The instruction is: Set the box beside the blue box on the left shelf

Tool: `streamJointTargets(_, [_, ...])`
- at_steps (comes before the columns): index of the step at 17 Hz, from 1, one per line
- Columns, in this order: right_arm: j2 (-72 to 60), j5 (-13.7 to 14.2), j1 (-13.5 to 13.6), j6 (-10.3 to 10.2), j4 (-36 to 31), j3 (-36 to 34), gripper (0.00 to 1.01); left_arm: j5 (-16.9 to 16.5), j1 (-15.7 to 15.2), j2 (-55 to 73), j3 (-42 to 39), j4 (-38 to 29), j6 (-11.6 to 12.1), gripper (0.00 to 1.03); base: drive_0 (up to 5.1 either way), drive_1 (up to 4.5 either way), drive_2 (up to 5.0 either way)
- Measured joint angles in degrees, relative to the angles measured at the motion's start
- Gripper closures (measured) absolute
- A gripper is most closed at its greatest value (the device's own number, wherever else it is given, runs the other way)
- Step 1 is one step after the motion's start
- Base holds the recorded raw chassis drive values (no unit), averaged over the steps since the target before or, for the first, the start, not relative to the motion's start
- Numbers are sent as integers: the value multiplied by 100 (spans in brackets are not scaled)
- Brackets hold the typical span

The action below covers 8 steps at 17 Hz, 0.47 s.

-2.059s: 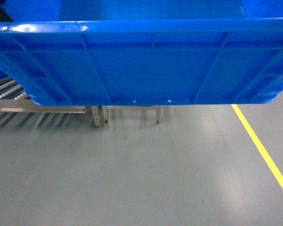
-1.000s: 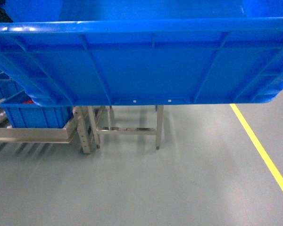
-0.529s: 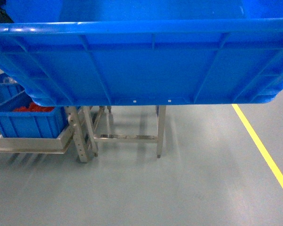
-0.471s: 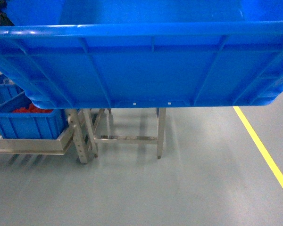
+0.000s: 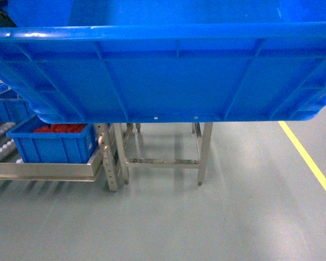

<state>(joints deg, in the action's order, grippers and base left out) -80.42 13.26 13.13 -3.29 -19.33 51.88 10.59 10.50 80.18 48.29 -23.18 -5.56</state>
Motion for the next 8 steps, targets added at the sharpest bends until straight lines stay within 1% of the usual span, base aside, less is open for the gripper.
streamJointTargets(8, [0,0,0,7,4,0,92,2,0,0,0,9,-2,95,-490,256,256])
